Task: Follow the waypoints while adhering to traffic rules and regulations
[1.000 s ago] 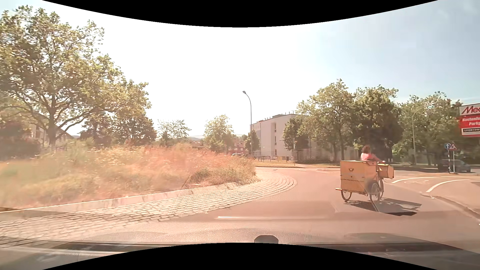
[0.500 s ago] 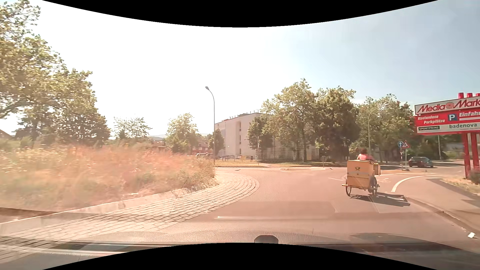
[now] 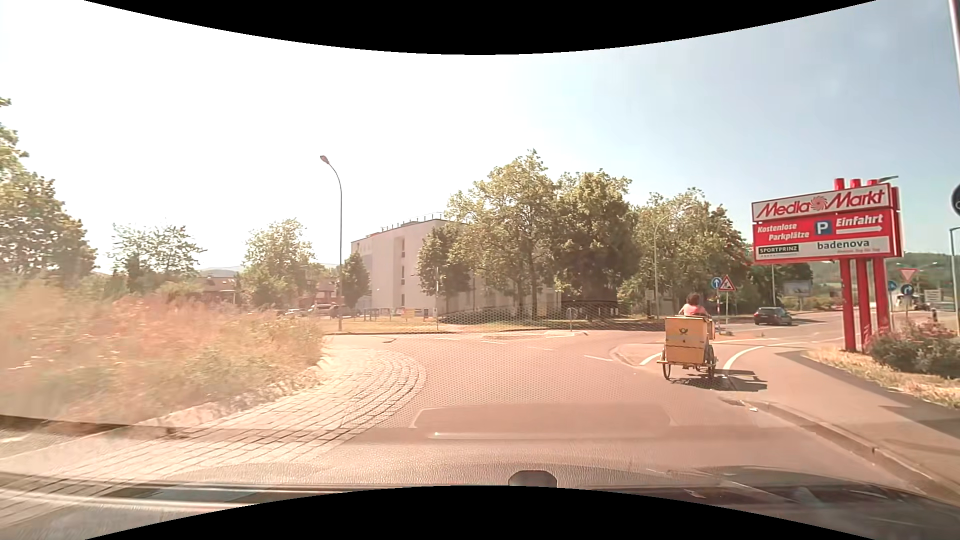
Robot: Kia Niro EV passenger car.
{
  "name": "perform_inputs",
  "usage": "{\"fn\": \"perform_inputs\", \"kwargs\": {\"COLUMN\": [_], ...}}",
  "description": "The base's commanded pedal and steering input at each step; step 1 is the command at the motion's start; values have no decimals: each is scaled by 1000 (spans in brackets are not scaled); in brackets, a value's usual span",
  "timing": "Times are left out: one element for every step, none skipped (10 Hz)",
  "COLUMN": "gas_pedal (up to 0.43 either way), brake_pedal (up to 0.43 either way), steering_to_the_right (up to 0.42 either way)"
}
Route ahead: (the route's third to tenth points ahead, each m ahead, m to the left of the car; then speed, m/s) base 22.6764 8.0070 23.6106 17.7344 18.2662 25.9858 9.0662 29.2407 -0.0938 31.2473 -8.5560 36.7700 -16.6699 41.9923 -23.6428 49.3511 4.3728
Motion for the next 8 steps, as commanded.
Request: {"fn": "perform_inputs", "kwargs": {"gas_pedal": [260,220,197,189,169,169,169,169], "brake_pedal": [0,0,0,0,0,0,0,0], "steering_to_the_right": [227,186,159,126,100,85,65,43]}}
